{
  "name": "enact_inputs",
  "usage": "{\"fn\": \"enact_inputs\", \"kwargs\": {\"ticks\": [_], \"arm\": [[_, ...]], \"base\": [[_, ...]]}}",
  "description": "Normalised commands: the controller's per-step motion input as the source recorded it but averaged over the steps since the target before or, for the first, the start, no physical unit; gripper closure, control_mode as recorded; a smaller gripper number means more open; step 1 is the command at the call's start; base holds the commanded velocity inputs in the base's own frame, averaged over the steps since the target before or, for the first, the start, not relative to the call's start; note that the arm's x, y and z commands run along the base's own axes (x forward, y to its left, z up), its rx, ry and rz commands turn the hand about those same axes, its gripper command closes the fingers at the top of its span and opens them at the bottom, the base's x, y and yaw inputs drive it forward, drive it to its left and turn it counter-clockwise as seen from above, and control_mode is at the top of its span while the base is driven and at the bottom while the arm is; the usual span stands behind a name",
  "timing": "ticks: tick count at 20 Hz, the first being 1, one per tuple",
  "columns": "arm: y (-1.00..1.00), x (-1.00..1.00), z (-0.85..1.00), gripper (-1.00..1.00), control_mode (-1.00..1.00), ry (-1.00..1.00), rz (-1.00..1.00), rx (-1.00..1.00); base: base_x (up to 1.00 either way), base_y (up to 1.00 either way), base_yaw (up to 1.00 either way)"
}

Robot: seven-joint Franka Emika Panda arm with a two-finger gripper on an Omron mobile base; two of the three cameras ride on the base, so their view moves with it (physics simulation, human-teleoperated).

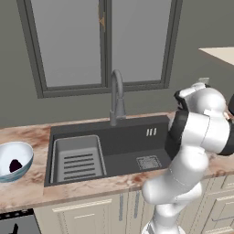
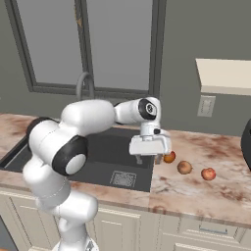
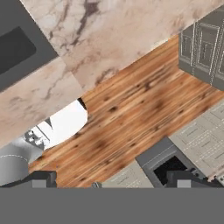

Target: There is a mixed pile of frozen fruits and vegetables on the counter. Locate all the frozen vegetables and place the items in a bowl on the counter. Take all the frozen fruits and defrost them in a running sink.

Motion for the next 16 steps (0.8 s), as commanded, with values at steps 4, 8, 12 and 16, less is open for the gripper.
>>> {"fn": "enact_inputs", "kwargs": {"ticks": [4, 8, 12, 16], "arm": [[-0.71, 0.15, 0.00, -1.00, -1.00, 0.10, -0.10, 0.04], [-0.18, 0.32, -0.05, -1.00, -1.00, 0.02, 0.01, 0.03], [-0.04, 0.53, -0.19, -1.00, -1.00, -0.04, 0.08, 0.03], [-0.33, 0.42, -0.23, -1.00, -1.00, -0.10, 0.07, 0.01]], "base": [[0.00, 0.00, 0.00], [0.00, 0.00, 0.00], [0.00, 0.00, 0.00], [0.00, 0.00, 0.00]]}}
